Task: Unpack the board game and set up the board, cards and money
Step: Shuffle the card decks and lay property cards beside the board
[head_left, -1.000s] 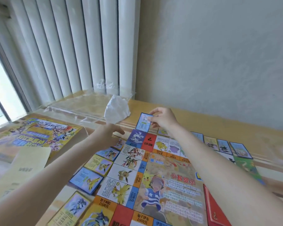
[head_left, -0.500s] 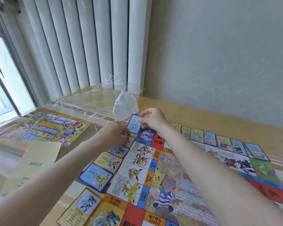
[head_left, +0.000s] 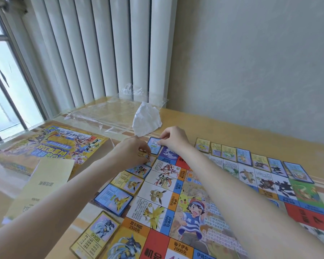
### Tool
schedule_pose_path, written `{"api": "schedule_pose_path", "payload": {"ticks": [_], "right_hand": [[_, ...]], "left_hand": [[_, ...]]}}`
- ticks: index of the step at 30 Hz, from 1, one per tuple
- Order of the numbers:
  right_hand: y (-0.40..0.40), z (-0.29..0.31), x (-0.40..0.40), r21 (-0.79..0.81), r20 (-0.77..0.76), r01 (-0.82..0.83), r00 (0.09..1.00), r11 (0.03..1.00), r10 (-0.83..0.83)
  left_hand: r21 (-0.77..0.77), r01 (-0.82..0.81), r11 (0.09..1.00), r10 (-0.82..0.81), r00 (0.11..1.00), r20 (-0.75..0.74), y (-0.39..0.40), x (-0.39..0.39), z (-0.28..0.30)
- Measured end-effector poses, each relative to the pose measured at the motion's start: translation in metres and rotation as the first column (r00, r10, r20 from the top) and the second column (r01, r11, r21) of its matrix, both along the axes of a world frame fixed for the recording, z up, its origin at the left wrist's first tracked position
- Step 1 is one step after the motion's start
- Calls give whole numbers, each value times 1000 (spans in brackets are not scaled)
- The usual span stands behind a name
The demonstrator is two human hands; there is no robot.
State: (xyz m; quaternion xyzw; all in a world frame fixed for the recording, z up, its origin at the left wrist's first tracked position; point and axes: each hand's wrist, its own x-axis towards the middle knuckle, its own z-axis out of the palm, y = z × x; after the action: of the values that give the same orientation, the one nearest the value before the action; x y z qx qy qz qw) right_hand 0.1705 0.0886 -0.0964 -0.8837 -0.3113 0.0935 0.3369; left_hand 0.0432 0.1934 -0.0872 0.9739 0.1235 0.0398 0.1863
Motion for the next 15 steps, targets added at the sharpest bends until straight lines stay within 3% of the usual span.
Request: {"api": "schedule_pose_path", "payload": {"ticks": [7, 15], "right_hand": [[-8, 8, 7, 102, 44, 20, 999, 995, -25], [-33, 14, 16, -7, 84, -33, 996, 999, 33]], "left_hand": [[-141, -120, 983, 144, 974, 174, 10, 3, 10], [76, -62, 995, 60, 998, 25, -7, 4, -3]]}}
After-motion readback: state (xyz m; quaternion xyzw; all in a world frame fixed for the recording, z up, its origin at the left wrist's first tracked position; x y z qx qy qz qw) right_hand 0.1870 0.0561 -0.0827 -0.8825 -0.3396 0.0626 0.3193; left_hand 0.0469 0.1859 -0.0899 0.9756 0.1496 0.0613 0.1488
